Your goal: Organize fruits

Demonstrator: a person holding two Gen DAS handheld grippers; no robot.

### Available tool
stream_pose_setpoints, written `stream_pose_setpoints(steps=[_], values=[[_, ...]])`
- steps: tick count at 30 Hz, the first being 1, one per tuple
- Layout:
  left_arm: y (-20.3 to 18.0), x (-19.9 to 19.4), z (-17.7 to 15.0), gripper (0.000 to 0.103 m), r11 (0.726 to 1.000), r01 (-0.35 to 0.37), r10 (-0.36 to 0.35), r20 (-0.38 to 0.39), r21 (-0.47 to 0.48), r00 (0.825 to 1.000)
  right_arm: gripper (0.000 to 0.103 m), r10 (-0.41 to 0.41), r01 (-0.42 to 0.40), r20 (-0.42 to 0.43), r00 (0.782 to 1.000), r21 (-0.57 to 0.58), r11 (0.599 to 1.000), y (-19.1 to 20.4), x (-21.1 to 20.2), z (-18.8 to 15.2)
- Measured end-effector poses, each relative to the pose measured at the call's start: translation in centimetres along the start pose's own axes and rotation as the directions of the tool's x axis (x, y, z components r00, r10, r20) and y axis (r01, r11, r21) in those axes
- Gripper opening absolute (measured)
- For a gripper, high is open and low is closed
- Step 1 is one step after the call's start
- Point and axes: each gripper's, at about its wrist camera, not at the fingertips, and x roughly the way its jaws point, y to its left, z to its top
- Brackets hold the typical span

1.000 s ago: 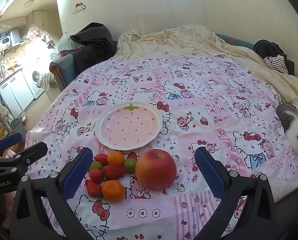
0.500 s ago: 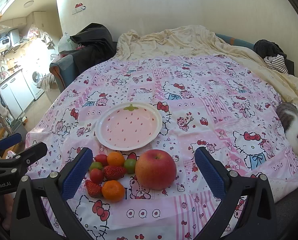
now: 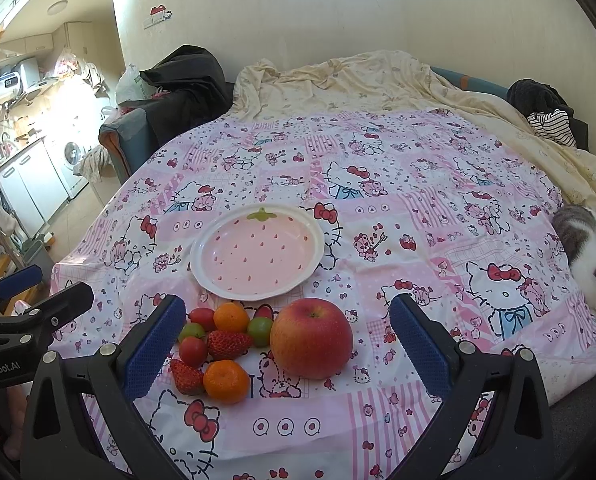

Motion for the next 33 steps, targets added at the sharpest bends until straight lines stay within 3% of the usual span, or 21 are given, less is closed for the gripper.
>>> stream_pose_setpoints(steps=[33], values=[[0.12, -0.14, 0.17, 0.103, 1.000, -0.001, 0.001, 0.004, -0.003, 1.000, 0.103, 0.000, 0.000, -0.002, 1.000, -0.003, 1.000, 0.18, 0.08, -0.07]])
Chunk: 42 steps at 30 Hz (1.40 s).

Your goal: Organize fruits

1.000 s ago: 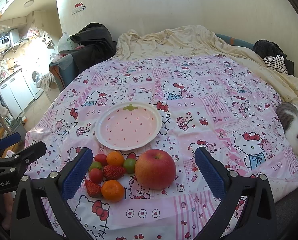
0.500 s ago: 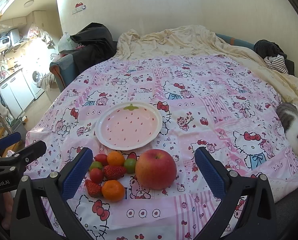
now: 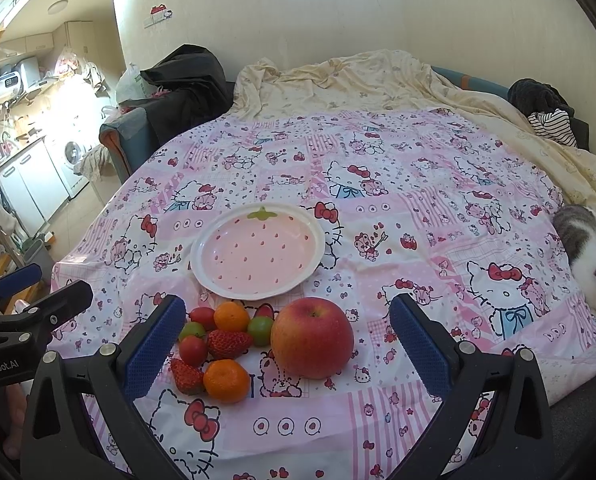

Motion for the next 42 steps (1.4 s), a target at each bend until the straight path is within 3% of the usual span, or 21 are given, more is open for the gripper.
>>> stream_pose_setpoints(steps=[23, 29, 32, 34, 37, 42], values=[[0.0, 0.3, 0.0, 0.103, 1.000, -0.004, 0.004, -0.014, -0.003, 1.000, 0.103, 0.006, -0.006, -0.017, 1.000, 0.004, 1.000, 0.1, 0.3, -0.2], [0.8, 0.7, 0.1, 0.103, 0.999, -0.014, 0.012, -0.041, -0.037, 0.999, 0.103, 0.051, -0.036, -0.110, 0.993, 0.132, 0.991, -3.2, 1.7, 1.5], [1.1, 0.9, 0.1, 0.103, 0.999, -0.017, 0.014, -0.053, -0.051, 0.998, 0.103, 0.060, -0.007, -0.286, 0.956, 0.182, 0.983, -5.4, 5.2, 2.5], [1.3, 1.0, 0.2, 0.103, 0.998, -0.020, 0.016, -0.063, -0.059, 0.998, 0.103, 0.087, 0.002, -0.437, 0.895, 0.200, 0.980, -6.2, 8.3, 2.4], [1.5, 1.2, 0.2, 0.103, 0.997, -0.024, 0.018, -0.084, -0.067, 0.996, 0.103, 0.131, -0.020, -0.524, 0.842, 0.211, 0.977, -6.2, 11.2, 2.0], [1.9, 1.8, 0.0, 0.103, 0.996, -0.029, 0.018, -0.125, -0.086, 0.992, 0.103, 0.081, -0.031, -0.636, 0.767, 0.089, 0.996, -4.2, 15.2, 1.0]])
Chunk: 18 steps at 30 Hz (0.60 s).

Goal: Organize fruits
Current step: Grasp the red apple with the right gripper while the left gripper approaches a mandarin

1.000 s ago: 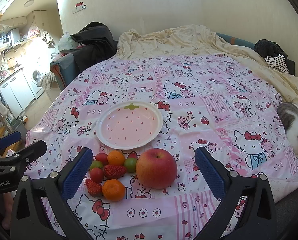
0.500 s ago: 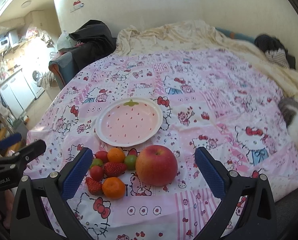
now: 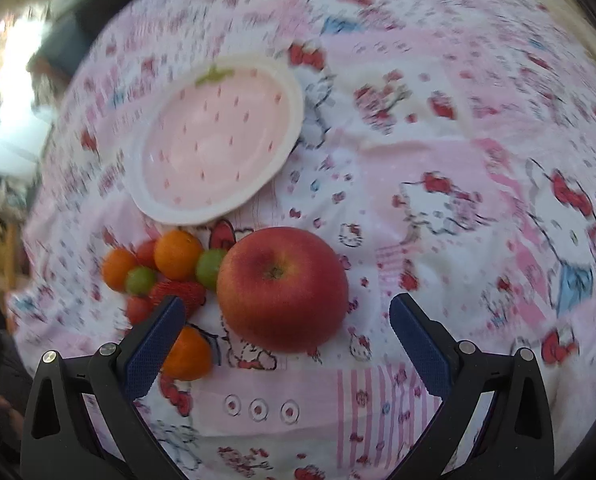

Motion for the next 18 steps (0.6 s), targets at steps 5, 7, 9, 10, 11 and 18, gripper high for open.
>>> stream_pose_setpoints(steps=[5, 7, 9, 10, 11, 18], values=[[0.3, 0.5, -0.2, 0.103, 1.000, -0.004, 0.004, -0.028, -0.011, 1.000, 0.099, -0.034, 0.027, -0.075, 0.997, -0.091, 0.995, 1.2, 2.9, 0.4], [0.3, 0.8, -0.2, 0.103, 1.000, -0.005, 0.005, -0.042, -0.013, 0.999, 0.091, -0.036, 0.028, -0.091, 0.995, -0.097, 0.995, 1.1, 3.6, 0.2], [0.2, 1.1, -0.3, 0.103, 1.000, -0.005, 0.004, -0.057, -0.014, 0.998, 0.088, -0.022, 0.012, -0.097, 0.995, -0.097, 0.995, 1.1, 4.0, -0.1], [0.2, 1.4, -0.3, 0.103, 1.000, -0.004, 0.003, -0.069, -0.013, 0.998, 0.088, -0.020, 0.011, -0.091, 0.996, -0.102, 0.995, 1.1, 4.0, -0.3], [0.2, 1.7, -0.4, 0.103, 1.000, -0.003, 0.002, -0.085, -0.014, 0.996, 0.088, -0.018, 0.009, -0.086, 0.996, -0.107, 0.994, 1.0, 4.1, -0.3], [1.4, 5.0, 0.4, 0.103, 0.997, -0.010, -0.008, -0.253, -0.071, 0.968, 0.087, 0.037, -0.040, -0.030, 0.999, -0.082, 0.996, 0.5, 1.4, -1.1]])
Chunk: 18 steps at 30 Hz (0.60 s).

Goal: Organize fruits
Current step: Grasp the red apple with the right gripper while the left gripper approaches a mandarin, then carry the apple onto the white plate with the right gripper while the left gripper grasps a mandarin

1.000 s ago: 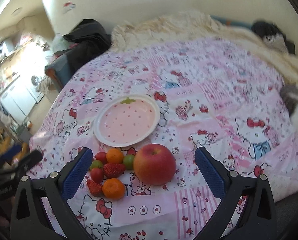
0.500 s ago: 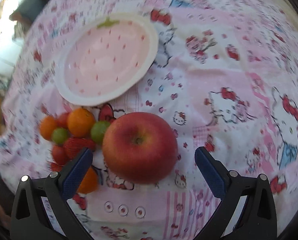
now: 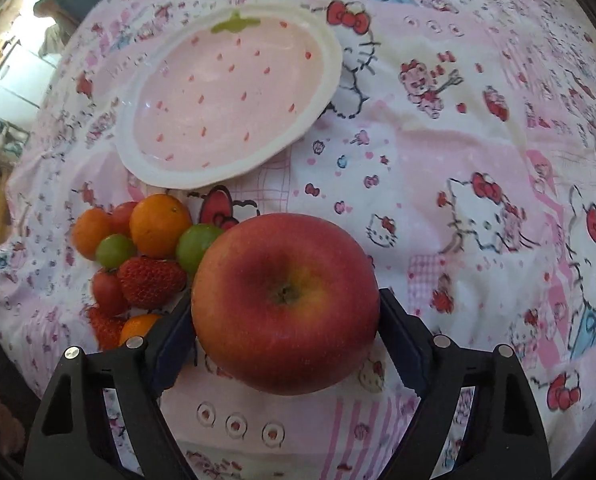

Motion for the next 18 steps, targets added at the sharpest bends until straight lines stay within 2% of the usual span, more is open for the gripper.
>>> stream_pose_setpoints(steps=[4, 8, 10, 13, 18], values=[[0.5, 2.1, 1.4, 0.100, 0.998, 0.029, -0.035, -0.100, -0.056, 0.994, 0.087, 0.059, -0.066, 0.084, 0.995, 0.073, 0.995, -1.9, -2.7, -0.2], [0.4, 4.8, 3.1, 0.073, 0.988, 0.083, -0.108, -0.198, -0.128, 0.974, 0.087, 0.086, -0.103, 0.144, 0.986, 0.110, 0.989, -3.3, -4.7, 0.3], [0.4, 5.8, 3.8, 0.064, 0.984, 0.089, -0.122, -0.225, -0.151, 0.967, 0.087, 0.096, -0.116, 0.160, 0.982, 0.118, 0.986, -3.5, -4.8, 0.4], [-0.1, 7.4, 4.8, 0.063, 0.982, 0.086, -0.129, -0.267, -0.166, 0.955, 0.087, 0.110, -0.132, 0.171, 0.979, 0.125, 0.983, -3.4, -5.1, 0.8], [-1.5, 9.6, 4.8, 0.063, 0.992, 0.036, -0.074, -0.345, -0.117, 0.936, 0.087, 0.123, -0.146, 0.182, 0.976, 0.124, 0.981, -3.2, -5.2, 1.1]])
